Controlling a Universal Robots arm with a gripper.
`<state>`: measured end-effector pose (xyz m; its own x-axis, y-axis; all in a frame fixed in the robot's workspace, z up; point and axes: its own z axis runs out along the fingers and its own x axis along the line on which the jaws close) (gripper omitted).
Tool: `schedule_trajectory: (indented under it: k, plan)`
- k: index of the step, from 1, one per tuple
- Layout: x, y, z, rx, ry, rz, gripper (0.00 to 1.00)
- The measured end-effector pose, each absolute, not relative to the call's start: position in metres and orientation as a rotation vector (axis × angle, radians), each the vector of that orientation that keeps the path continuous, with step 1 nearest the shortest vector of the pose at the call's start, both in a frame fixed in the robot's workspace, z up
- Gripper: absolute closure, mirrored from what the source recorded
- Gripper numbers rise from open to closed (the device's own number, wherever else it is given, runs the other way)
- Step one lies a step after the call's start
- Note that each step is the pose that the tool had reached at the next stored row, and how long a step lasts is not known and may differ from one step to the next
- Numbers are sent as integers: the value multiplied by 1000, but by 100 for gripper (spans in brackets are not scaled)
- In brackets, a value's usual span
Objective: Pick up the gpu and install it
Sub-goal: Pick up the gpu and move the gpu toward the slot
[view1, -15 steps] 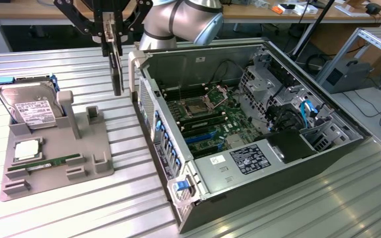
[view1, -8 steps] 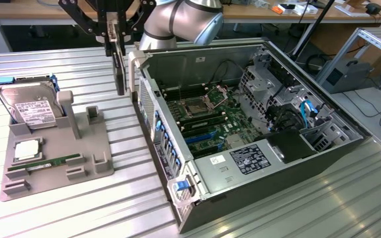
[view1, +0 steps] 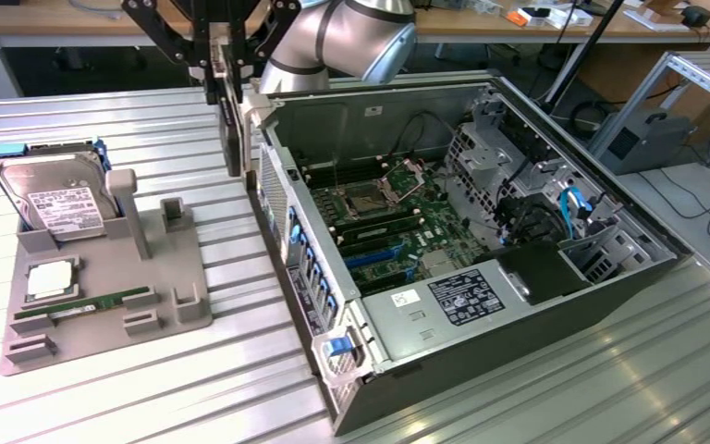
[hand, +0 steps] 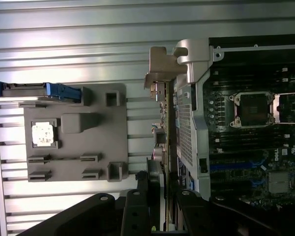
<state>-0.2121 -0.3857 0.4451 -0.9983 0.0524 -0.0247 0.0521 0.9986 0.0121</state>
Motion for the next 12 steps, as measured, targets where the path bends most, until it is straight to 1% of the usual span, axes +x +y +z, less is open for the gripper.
schedule_trajectory:
  k: [12]
  plan:
    - [-203,-386,445,81,3115,16,73]
